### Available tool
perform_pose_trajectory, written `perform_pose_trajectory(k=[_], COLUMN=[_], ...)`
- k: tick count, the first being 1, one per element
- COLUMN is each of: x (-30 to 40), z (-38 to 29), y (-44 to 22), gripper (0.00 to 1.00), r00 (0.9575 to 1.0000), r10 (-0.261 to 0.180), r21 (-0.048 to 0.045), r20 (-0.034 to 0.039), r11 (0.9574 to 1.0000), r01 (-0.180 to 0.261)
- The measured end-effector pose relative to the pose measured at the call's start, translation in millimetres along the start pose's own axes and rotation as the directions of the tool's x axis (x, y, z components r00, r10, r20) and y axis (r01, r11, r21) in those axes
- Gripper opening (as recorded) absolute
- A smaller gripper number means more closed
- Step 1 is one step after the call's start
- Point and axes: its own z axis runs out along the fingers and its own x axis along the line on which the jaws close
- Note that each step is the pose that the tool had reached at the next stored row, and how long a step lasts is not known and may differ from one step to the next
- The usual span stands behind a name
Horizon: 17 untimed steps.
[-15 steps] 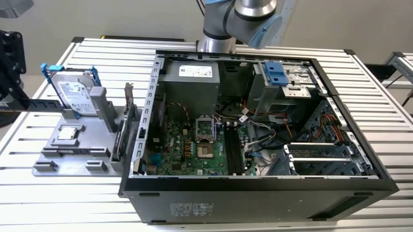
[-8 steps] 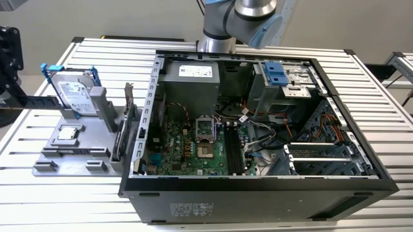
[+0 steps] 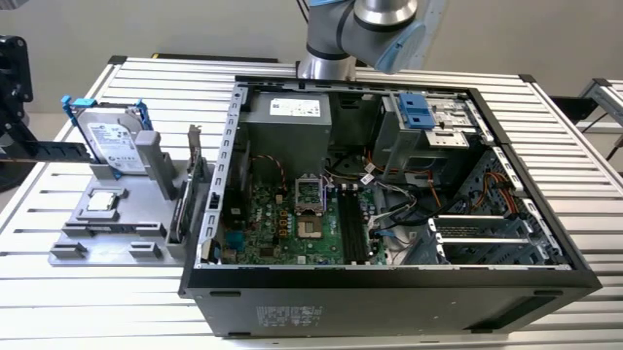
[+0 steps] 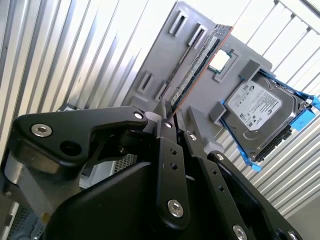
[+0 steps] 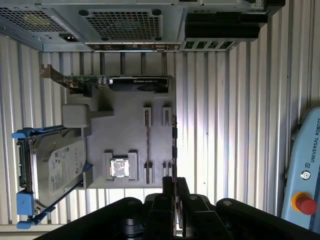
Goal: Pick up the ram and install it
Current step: 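Pick up the ram and move it above insertion slot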
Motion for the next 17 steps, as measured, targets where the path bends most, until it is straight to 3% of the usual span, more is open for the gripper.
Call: perform_pose_trajectory(k=[5,17], x=[0.1,0.3], z=[-0.2,0.0], y=[0.8,10.5], gripper=[0.0,0.0], r00=[1.0,1.0], r10=[0.0,0.0], r21=[0.0002,0.0], r20=[0.0002,0.0], r11=[1.0,1.0], r01=[0.0,0.0])
